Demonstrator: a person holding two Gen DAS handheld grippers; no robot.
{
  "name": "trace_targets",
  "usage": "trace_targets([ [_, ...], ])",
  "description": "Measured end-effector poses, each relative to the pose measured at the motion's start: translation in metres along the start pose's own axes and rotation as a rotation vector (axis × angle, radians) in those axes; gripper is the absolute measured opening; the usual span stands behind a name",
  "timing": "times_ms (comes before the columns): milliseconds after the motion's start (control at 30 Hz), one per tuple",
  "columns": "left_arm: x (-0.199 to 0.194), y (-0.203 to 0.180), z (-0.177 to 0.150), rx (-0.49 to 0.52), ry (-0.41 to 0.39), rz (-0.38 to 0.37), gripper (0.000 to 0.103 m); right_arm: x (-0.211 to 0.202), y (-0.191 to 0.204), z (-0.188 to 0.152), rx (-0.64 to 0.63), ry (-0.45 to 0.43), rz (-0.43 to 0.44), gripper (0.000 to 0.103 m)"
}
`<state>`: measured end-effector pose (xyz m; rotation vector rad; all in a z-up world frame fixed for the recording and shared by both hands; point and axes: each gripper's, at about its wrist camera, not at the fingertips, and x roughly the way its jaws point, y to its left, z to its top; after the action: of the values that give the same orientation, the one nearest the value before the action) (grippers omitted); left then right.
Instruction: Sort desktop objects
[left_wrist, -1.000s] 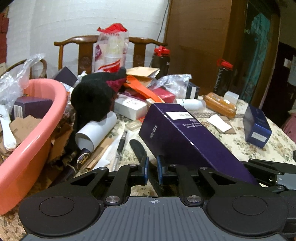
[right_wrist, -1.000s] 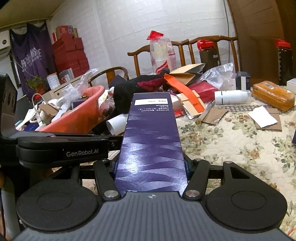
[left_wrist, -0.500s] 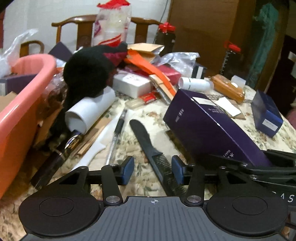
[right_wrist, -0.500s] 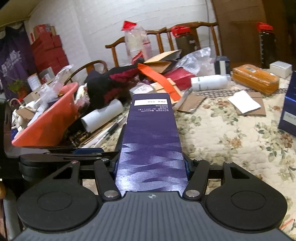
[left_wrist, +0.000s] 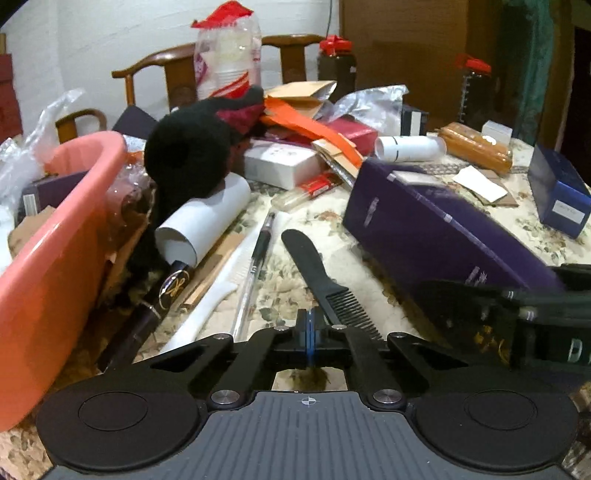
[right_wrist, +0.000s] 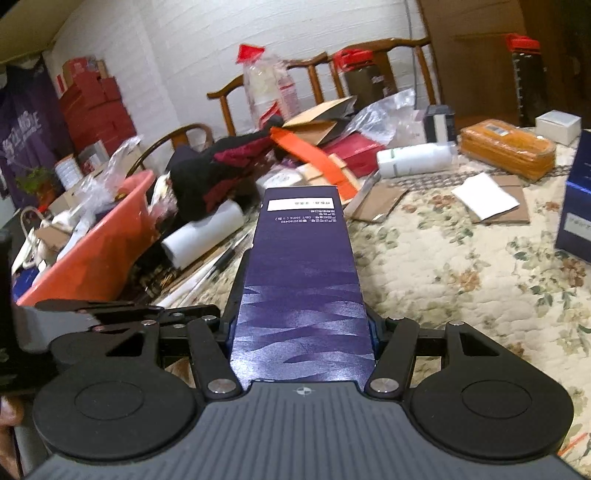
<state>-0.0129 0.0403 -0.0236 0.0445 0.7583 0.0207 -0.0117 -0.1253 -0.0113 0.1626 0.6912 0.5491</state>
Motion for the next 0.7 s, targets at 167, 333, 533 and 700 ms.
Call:
trace_targets([
  [167, -0.002, 0.014, 0.003, -0.094, 0.049, -0.249, 0.026, -0.001, 0.005, -0.001, -0.039, -0.012, -0.020, 0.065],
  [333, -0.004, 0.008, 0.000, -0.075, 0.041, -0.230, 0.031, -0.004, -0.005, 0.003, -0.003, -0.015, -0.021, 0.065],
  [533, -0.006, 0.001, 0.000, -0.041, 0.000, -0.216, 0.035, -0.004, -0.005, 0.005, -0.030, 0.025, -0.033, 0.065],
  [700, -0.005, 0.014, 0.005, -0.147, -0.004, -0.270, 0.048, -0.005, 0.001, 0.003, -0.091, 0.001, -0.114, 0.065],
])
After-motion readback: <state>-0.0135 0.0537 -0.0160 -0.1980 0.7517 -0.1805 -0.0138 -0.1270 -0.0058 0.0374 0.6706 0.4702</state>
